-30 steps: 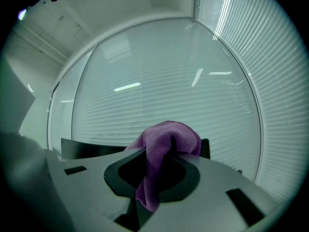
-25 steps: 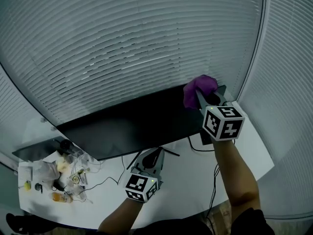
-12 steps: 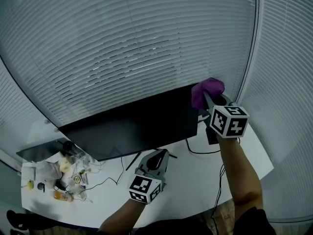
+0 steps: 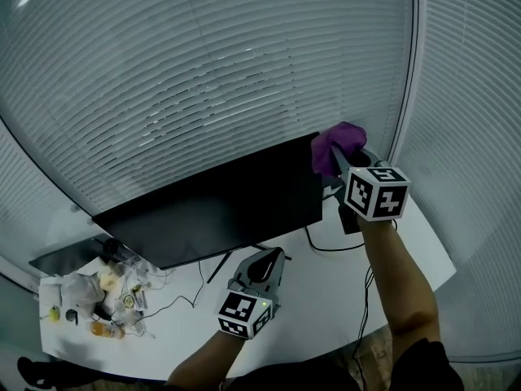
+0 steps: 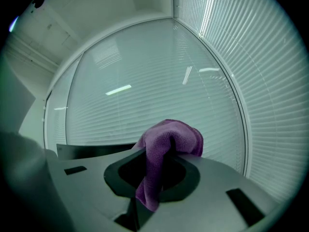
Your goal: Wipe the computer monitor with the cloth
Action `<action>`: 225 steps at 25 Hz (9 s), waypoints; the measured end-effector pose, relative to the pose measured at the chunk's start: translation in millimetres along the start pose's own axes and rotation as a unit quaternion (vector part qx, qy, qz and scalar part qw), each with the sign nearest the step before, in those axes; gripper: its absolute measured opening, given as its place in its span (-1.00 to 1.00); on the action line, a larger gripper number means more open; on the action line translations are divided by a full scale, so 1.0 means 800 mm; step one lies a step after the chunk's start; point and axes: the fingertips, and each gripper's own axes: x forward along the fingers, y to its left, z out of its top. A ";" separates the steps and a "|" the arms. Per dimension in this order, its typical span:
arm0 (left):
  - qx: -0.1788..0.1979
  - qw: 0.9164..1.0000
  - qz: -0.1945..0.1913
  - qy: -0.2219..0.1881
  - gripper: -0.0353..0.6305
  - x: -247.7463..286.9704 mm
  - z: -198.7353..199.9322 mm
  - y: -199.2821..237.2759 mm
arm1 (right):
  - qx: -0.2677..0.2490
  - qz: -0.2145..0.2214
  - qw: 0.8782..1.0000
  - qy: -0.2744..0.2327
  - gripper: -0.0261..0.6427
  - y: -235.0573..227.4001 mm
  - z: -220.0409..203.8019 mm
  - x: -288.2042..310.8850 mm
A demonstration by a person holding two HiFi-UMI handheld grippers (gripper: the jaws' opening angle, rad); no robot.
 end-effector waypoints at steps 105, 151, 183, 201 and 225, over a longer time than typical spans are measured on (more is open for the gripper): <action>-0.073 0.992 0.050 0.086 -0.88 -0.083 -0.187 0.067 | -0.007 -0.024 0.968 0.249 -0.74 0.062 -0.462 0.040; -0.128 0.977 0.151 0.083 -0.88 -0.384 -0.243 0.296 | -0.017 0.139 0.947 0.289 -0.74 0.568 -0.568 0.117; -0.105 0.980 0.148 0.081 -0.88 -0.479 -0.253 0.345 | 0.010 0.132 0.948 0.289 -0.74 0.666 -0.604 0.136; -0.104 0.980 0.152 0.070 -0.88 -0.479 -0.242 0.349 | 0.009 0.140 0.956 0.258 -0.74 0.679 -0.558 0.140; -0.059 0.988 0.141 -0.022 -0.88 -0.471 -0.103 0.381 | -0.046 0.179 0.973 0.136 -0.74 0.735 -0.325 0.148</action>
